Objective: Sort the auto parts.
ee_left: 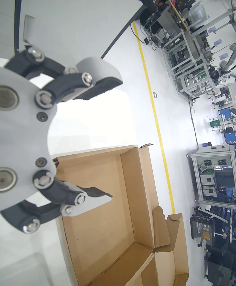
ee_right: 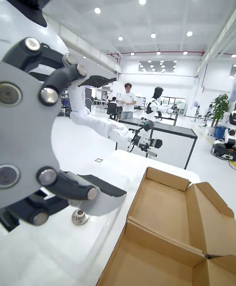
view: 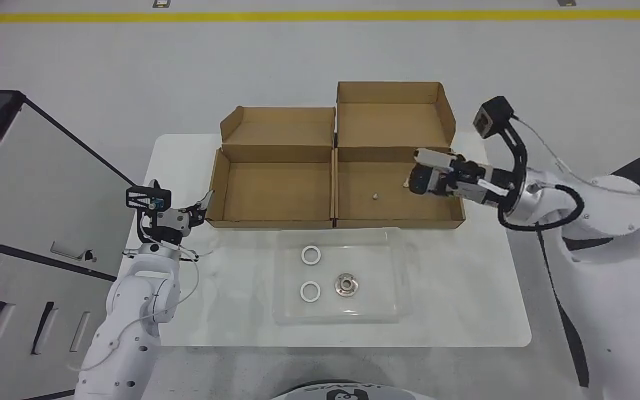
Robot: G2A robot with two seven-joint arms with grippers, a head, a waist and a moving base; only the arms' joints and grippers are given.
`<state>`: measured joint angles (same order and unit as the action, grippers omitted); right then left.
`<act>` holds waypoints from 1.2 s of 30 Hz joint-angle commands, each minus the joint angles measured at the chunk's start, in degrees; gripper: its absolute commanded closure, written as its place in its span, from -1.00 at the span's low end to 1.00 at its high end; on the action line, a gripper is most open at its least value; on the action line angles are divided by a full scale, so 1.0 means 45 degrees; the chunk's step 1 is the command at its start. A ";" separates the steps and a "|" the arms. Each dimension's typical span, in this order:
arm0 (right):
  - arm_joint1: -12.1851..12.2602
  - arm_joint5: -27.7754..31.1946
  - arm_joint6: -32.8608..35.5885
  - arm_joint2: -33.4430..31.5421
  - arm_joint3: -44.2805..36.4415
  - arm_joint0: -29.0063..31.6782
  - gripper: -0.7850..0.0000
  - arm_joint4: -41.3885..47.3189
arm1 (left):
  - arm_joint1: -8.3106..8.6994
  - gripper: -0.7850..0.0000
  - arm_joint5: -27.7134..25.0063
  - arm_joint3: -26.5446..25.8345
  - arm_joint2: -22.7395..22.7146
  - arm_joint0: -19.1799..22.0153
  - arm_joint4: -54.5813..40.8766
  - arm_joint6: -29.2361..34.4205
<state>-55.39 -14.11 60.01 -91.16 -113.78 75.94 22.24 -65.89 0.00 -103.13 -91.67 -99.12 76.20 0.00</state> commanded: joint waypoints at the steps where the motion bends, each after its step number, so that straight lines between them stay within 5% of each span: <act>1: 0.0028 0.0134 -0.0098 -0.0818 -0.0244 0.0615 -1.00 0.0546 | 0.0000 -1.00 0.0000 0.0000 0.0000 0.0000 0.0000 0.0000; 13: -0.0043 0.1417 -0.0313 -0.3776 -0.1316 0.3530 -1.00 0.3536 | 0.0000 -1.00 0.0000 0.0000 0.0000 0.0000 0.0000 0.0000; 36: -0.0050 0.1475 -0.0319 -0.3833 -0.1327 0.3611 -1.00 0.3650 | -0.0009 -1.00 -0.0056 -0.0075 0.0022 0.0046 -0.0124 -0.0028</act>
<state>-55.61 -7.48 58.57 -108.41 -119.75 92.18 38.67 -65.89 -0.03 -103.17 -91.66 -99.09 76.17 -0.01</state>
